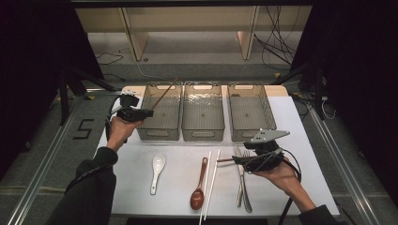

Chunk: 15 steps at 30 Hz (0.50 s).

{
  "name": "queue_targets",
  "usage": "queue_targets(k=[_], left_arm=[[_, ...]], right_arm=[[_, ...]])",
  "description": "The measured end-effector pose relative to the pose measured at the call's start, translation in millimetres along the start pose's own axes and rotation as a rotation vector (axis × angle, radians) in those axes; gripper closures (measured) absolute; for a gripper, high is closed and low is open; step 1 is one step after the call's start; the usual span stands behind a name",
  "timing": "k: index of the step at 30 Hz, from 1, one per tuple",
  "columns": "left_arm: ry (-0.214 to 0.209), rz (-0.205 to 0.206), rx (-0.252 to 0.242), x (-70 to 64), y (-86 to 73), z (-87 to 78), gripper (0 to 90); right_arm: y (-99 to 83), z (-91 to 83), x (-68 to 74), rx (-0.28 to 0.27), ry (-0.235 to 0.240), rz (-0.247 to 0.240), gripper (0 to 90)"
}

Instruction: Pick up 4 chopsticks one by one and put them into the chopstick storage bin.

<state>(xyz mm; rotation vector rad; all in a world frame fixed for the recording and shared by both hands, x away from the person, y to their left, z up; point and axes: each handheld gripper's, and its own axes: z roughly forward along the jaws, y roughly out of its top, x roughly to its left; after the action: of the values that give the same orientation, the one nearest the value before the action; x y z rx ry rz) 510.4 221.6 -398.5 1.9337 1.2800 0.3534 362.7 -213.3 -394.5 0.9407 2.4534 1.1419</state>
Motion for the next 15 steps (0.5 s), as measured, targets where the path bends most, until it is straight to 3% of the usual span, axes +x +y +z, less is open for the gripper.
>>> queue_targets(k=[15], left_arm=[[0.031, -0.023, 0.039, 7.3, -0.2, 13.1, 82.6]], right_arm=[[0.2, 0.1, 0.5, 0.002, 0.003, -0.002, 33.0]])
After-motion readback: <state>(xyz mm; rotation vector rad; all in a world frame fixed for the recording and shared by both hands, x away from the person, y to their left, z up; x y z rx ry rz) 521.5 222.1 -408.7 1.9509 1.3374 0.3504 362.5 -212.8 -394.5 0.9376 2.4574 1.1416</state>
